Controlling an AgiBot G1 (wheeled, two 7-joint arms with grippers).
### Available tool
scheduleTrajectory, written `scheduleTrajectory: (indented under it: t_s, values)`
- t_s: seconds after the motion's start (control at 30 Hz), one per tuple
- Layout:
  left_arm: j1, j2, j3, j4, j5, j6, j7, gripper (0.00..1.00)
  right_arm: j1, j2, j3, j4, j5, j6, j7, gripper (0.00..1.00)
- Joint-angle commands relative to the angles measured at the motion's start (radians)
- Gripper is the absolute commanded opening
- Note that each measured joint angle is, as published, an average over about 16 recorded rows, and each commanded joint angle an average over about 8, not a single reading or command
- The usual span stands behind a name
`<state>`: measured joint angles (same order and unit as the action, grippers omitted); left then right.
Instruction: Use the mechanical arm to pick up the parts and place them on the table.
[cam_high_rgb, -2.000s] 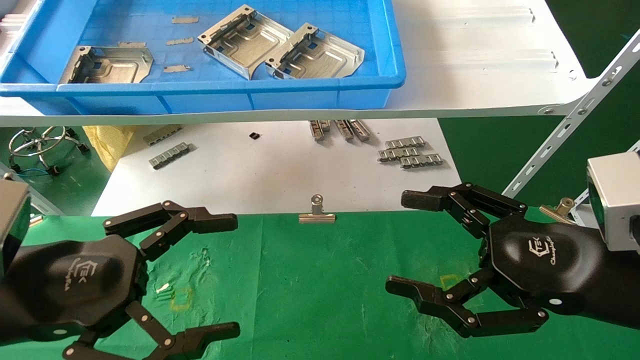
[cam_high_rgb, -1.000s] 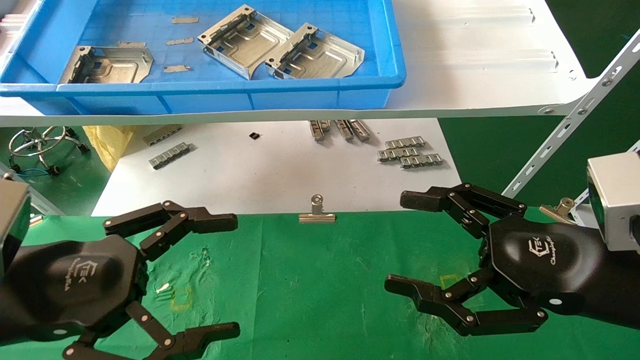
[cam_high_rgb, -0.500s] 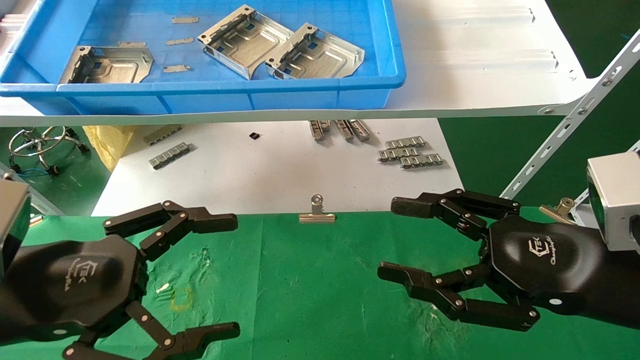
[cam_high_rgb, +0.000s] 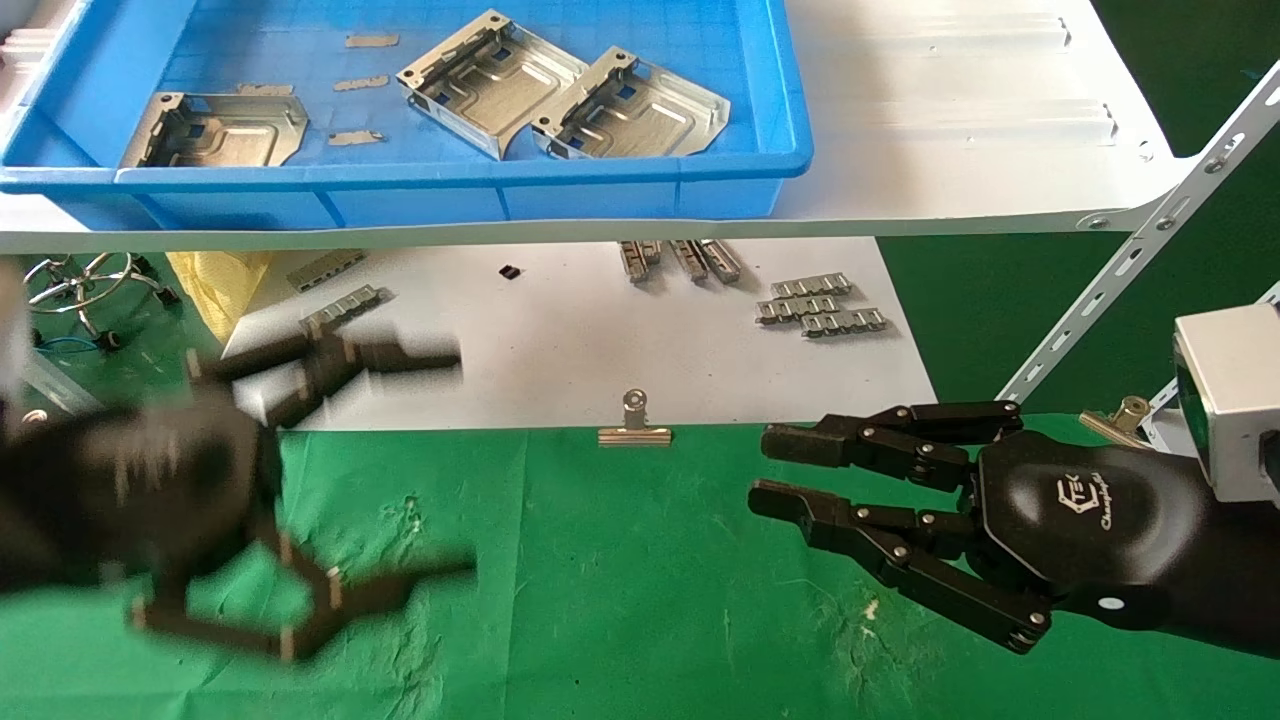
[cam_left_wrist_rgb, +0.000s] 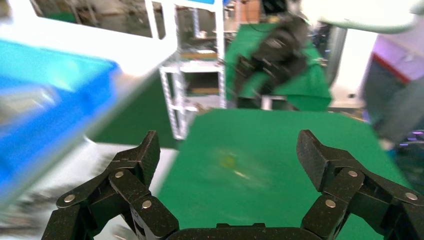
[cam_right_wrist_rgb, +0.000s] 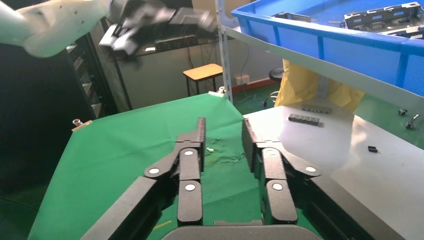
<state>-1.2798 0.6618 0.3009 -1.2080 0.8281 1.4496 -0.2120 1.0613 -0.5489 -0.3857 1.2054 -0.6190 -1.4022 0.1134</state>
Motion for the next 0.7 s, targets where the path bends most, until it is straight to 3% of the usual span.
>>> scheduleTrajectory:
  t_s: [0.03,0.4,0.63,0.7]
  values:
    - [-0.057,0.007,0.002,0.005,0.022,-0.013,-0.015,1.0,0.0,0.0,0.0,0.0,0.0,0.0,0.0,0.0]
    - [-0.512,0.294,0.157,0.555,0.341,-0.145,0.017,1.0,0.0,0.0,0.0,0.0,0.0,0.0,0.0,0.0]
    - [-0.68,0.434,0.225,0.857,0.479,-0.279,0.072,0.99,0.0,0.0,0.0,0.0,0.0,0.0,0.0,0.0]
    - [-0.707,0.461,0.239,0.917,0.506,-0.318,0.084,0.89,0.0,0.0,0.0,0.0,0.0,0.0,0.0,0.0]
